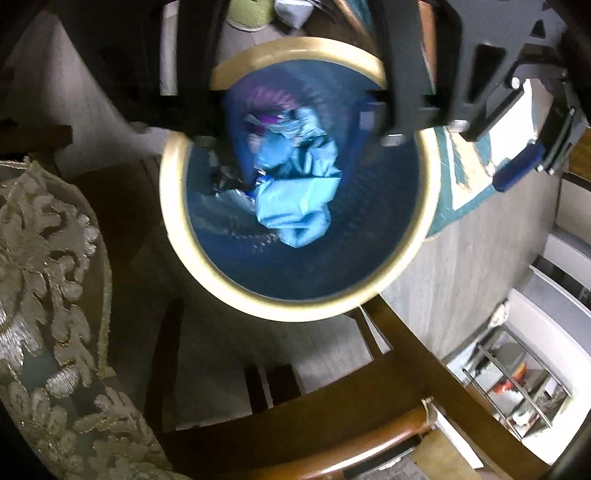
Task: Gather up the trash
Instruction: 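Move both tools back over the cushion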
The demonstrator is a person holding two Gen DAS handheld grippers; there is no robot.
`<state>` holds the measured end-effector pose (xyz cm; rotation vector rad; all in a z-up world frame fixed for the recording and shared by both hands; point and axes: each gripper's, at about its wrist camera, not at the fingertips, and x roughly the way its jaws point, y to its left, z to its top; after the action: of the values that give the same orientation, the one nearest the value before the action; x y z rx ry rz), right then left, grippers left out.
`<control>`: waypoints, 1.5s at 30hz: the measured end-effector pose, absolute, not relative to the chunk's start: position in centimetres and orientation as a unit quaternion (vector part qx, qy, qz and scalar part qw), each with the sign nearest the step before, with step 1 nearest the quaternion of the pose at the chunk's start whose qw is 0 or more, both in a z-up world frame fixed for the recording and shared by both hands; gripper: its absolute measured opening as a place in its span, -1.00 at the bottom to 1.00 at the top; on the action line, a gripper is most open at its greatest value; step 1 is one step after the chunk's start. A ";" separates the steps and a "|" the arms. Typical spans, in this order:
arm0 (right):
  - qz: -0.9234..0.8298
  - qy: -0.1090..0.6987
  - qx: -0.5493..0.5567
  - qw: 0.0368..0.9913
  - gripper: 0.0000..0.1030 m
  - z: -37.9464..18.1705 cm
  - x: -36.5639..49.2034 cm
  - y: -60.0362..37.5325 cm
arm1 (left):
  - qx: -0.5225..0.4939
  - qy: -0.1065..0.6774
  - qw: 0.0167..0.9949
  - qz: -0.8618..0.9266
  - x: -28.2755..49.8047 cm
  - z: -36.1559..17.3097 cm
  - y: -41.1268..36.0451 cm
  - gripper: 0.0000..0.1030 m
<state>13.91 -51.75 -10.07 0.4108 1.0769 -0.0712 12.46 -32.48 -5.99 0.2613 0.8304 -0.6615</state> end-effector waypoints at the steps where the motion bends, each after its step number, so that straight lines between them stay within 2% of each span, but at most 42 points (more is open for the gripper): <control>1: -0.035 0.505 0.193 0.840 0.33 -9.7 14.0 -51.7 | 0.124 0.396 0.855 -0.312 12.5 -5.9 -32.2 0.33; 7: -0.029 0.496 0.178 0.849 0.38 -8.5 14.1 -51.0 | 0.133 0.395 0.858 -0.299 12.1 -5.2 -30.4 0.34; 17: -0.037 0.470 0.146 0.869 0.82 -5.0 12.0 -48.6 | 0.142 0.382 0.873 -0.268 9.3 -2.1 -24.8 0.41; 21: -0.030 0.455 0.158 0.876 0.88 -3.5 10.7 -47.4 | 0.139 0.374 0.883 -0.247 7.7 -0.4 -21.5 0.53; 35: 0.027 0.458 0.198 0.866 0.89 -1.9 7.7 -39.1 | 0.079 0.388 0.905 -0.152 2.2 2.2 -6.6 0.62; 42: 0.063 0.476 0.139 0.866 0.88 -3.1 6.2 -31.8 | 0.008 0.411 0.906 -0.104 -0.7 0.1 0.1 0.62; 45: 0.072 0.482 0.110 0.866 0.88 -4.0 5.4 -29.2 | 0.027 0.419 0.904 -0.079 -1.8 -1.4 1.7 0.62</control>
<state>5.41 -29.20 -3.96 0.2299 1.0104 0.1506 -1.78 1.72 -1.40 0.0558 0.8655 -0.1642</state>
